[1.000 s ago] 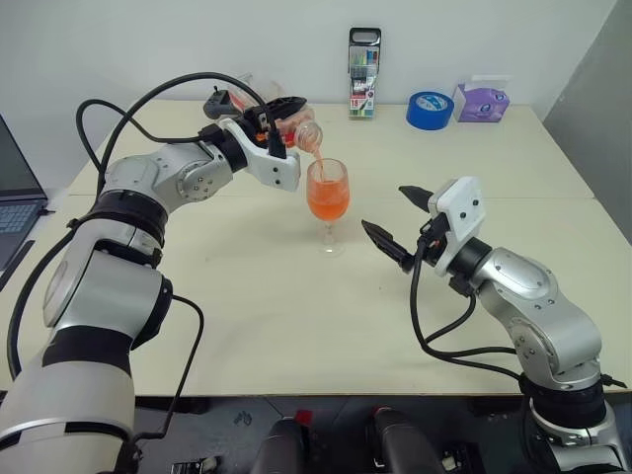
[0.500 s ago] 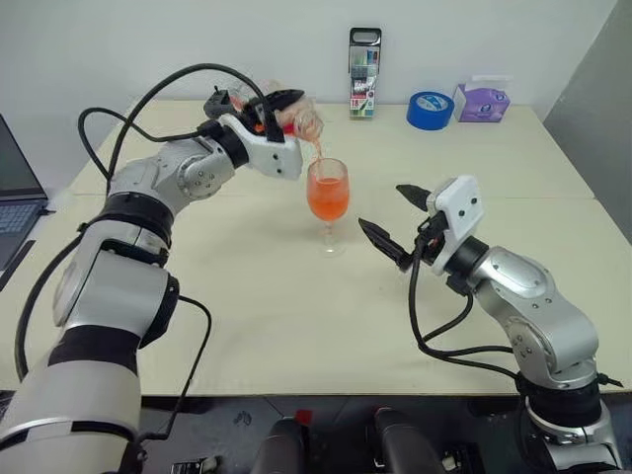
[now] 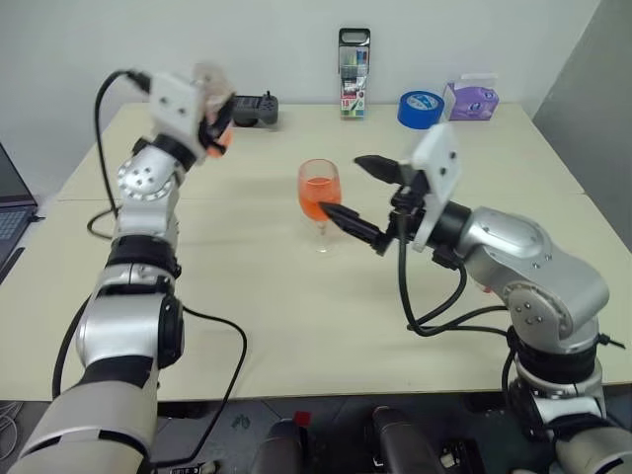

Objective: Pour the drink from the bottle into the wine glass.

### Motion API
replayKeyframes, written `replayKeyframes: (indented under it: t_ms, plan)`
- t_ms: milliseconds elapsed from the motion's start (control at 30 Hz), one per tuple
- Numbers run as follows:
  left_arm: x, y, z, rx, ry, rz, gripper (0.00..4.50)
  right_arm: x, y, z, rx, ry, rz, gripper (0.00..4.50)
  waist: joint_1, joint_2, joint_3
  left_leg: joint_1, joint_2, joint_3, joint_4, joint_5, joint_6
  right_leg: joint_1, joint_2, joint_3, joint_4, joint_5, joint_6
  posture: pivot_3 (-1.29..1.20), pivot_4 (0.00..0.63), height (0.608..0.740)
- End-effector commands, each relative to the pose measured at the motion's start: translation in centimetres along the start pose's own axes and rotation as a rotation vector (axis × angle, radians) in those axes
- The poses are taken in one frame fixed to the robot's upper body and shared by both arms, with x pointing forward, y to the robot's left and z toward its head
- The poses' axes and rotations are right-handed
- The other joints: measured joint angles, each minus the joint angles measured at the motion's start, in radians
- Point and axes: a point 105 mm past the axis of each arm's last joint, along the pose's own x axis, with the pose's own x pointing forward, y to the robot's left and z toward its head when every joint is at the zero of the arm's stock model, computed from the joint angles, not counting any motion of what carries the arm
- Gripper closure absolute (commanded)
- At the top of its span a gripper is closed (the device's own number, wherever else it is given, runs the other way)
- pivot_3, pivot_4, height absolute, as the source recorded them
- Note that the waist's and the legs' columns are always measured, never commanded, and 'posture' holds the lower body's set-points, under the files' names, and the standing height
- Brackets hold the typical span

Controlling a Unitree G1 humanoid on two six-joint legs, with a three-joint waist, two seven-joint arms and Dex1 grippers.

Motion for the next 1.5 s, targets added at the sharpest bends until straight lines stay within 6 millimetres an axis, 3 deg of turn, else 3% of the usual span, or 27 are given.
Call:
replayKeyframes:
  t_ms: [33,100,267,500,767,867,1067,1200,1400,1500]
  plan:
    - [-1.9,3.0,-1.1,-0.125,0.046,0.140,2.79,1.1,2.0,-0.1,-0.002,0.053,0.106,0.00,0.000,0.000,0.000,0.000,0.000,0.000,0.000,0.000,0.000,0.000,0.000,0.000,0.000,0.000,0.000,0.00,0.150,0.740]
    - [-3.5,3.4,-3.2,-0.187,0.107,0.184,2.79,1.9,2.4,-0.4,0.019,0.066,0.119,0.00,0.000,-0.001,-0.001,-0.001,0.000,-0.001,0.001,0.000,0.000,0.000,-0.001,-0.001,0.001,0.000,0.000,0.00,0.150,0.740]
    - [-5.6,2.5,-6.1,-0.308,0.167,0.197,2.79,3.1,2.8,-1.3,0.040,0.089,0.127,0.00,0.018,-0.003,-0.002,-0.003,-0.001,-0.002,0.006,0.000,0.000,0.000,-0.003,-0.002,0.001,0.000,0.000,0.00,0.150,0.740]
    - [-6.3,2.1,-7.5,-0.344,0.196,0.224,2.79,3.0,2.8,-1.5,0.040,0.095,0.128,0.00,0.028,-0.005,-0.003,-0.002,-0.003,-0.002,0.007,0.000,0.000,0.001,-0.003,-0.002,0.002,0.000,0.000,0.00,0.150,0.740]
    - [-7.3,2.5,-8.8,-0.317,0.260,0.237,0.12,2.9,2.3,-1.8,0.035,0.105,0.111,0.00,0.026,-0.005,-0.003,-0.002,-0.002,-0.002,0.007,0.000,0.000,0.001,-0.003,-0.002,0.003,0.000,0.000,0.00,0.150,0.740]
    - [-7.7,2.6,-8.9,-0.302,0.271,0.233,0.03,2.9,2.3,-1.8,0.037,0.099,0.110,0.00,0.026,-0.005,-0.003,-0.002,-0.002,-0.002,0.007,0.000,0.000,0.001,-0.003,-0.002,0.003,0.000,0.000,0.00,0.150,0.740]
    - [-9.3,1.4,-8.2,-0.282,0.253,0.183,0.03,2.7,1.9,-2.0,0.039,0.103,0.105,0.00,0.024,-0.005,-0.003,-0.002,-0.002,-0.001,0.006,0.000,0.000,0.000,-0.003,-0.001,0.002,0.000,0.000,0.00,0.150,0.740]
    - [-11.4,0.0,-6.8,-0.322,0.238,0.172,0.03,1.9,1.0,-2.2,0.034,0.101,0.067,0.00,0.027,-0.005,-0.003,-0.002,-0.001,-0.002,0.006,0.000,0.000,0.001,-0.004,0.002,0.002,0.000,0.000,0.00,0.150,0.740]
    - [-16.4,-1.4,-3.1,-0.406,0.245,0.211,0.03,-2.1,-0.5,-2.7,0.081,0.101,0.015,0.00,0.027,-0.005,-0.003,-0.002,-0.001,-0.002,0.006,-0.001,-0.001,0.001,-0.005,0.003,0.000,0.000,0.000,0.00,0.150,0.740]
    - [-18.0,-4.1,-1.0,-0.385,0.288,-0.005,0.03,-4.6,-1.6,-3.5,0.139,0.110,-0.040,0.00,0.028,-0.005,-0.003,0.000,0.000,-0.001,0.005,-0.001,-0.001,0.003,-0.004,0.003,0.000,0.000,0.000,0.00,0.150,0.740]
